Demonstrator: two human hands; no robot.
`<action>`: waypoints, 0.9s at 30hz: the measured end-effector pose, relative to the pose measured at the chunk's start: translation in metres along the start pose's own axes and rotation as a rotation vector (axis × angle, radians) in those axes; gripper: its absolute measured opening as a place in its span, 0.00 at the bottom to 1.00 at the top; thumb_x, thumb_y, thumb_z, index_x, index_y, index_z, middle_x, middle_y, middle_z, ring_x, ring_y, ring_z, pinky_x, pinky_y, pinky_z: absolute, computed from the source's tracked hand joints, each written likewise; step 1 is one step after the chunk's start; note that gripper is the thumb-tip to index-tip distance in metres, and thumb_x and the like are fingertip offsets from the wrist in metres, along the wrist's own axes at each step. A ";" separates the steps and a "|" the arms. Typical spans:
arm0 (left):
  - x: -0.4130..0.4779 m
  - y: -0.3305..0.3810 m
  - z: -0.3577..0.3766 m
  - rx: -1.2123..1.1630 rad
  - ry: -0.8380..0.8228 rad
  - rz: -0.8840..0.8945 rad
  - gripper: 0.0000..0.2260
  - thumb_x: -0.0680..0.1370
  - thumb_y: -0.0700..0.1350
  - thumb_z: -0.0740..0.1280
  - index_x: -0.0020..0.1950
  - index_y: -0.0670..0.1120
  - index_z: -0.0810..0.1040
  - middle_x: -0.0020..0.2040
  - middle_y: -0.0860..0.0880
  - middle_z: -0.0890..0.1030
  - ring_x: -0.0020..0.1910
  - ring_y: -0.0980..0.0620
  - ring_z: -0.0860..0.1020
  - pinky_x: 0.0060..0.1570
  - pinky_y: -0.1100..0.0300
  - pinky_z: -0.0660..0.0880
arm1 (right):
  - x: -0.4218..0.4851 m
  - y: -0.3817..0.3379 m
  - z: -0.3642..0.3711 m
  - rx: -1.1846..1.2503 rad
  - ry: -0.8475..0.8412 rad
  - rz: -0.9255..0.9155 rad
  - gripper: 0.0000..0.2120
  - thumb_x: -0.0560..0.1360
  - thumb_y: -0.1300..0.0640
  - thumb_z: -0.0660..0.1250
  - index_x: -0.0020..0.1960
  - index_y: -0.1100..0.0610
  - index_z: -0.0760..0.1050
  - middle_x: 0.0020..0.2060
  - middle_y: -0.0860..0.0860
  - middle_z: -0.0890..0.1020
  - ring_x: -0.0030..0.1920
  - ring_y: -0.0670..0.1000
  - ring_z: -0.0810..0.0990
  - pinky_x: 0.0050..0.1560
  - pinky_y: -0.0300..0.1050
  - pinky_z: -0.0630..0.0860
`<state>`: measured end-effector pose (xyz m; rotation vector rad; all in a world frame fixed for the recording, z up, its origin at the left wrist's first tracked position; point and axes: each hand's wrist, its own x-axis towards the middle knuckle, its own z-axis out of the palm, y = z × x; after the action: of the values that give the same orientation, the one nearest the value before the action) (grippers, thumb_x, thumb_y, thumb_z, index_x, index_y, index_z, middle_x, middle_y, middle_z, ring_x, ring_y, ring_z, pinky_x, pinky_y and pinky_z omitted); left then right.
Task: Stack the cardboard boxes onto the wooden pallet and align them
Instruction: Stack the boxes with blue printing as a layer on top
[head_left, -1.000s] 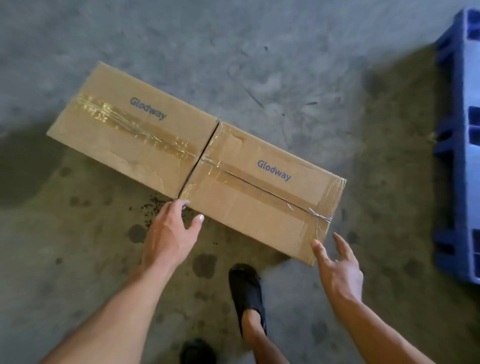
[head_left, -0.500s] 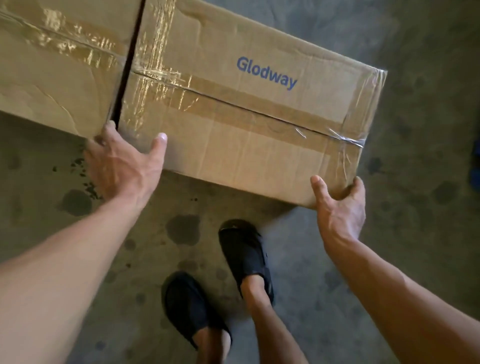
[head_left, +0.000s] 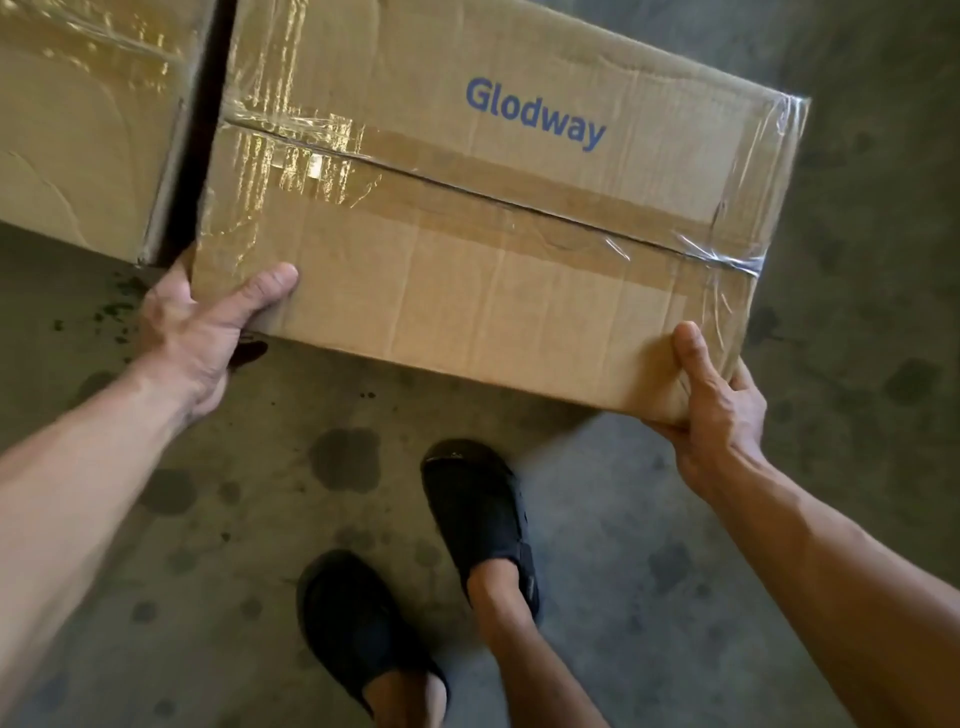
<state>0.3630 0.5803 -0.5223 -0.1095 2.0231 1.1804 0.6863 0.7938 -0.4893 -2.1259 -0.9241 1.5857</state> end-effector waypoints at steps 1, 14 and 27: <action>-0.003 0.003 0.001 0.001 0.002 0.026 0.39 0.50 0.66 0.83 0.58 0.56 0.80 0.59 0.53 0.84 0.60 0.52 0.81 0.64 0.46 0.76 | -0.001 -0.004 -0.003 -0.005 -0.004 -0.004 0.19 0.66 0.42 0.77 0.54 0.44 0.78 0.52 0.46 0.83 0.52 0.50 0.83 0.49 0.60 0.84; -0.154 0.130 0.011 -0.391 0.108 0.043 0.30 0.62 0.50 0.80 0.63 0.56 0.77 0.53 0.53 0.85 0.54 0.53 0.83 0.56 0.36 0.77 | -0.082 -0.182 -0.076 0.093 -0.069 -0.172 0.23 0.70 0.48 0.77 0.64 0.40 0.79 0.53 0.44 0.85 0.55 0.50 0.84 0.50 0.52 0.83; -0.513 0.262 -0.072 -0.513 0.307 0.322 0.42 0.58 0.58 0.84 0.68 0.49 0.75 0.60 0.50 0.84 0.60 0.45 0.82 0.58 0.30 0.75 | -0.324 -0.338 -0.261 0.048 -0.491 -0.451 0.35 0.70 0.49 0.79 0.73 0.45 0.71 0.58 0.44 0.79 0.54 0.50 0.81 0.45 0.61 0.84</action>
<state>0.5652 0.5236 0.0188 -0.2358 1.9928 1.9761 0.7750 0.8551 0.0357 -1.3696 -1.3799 1.8727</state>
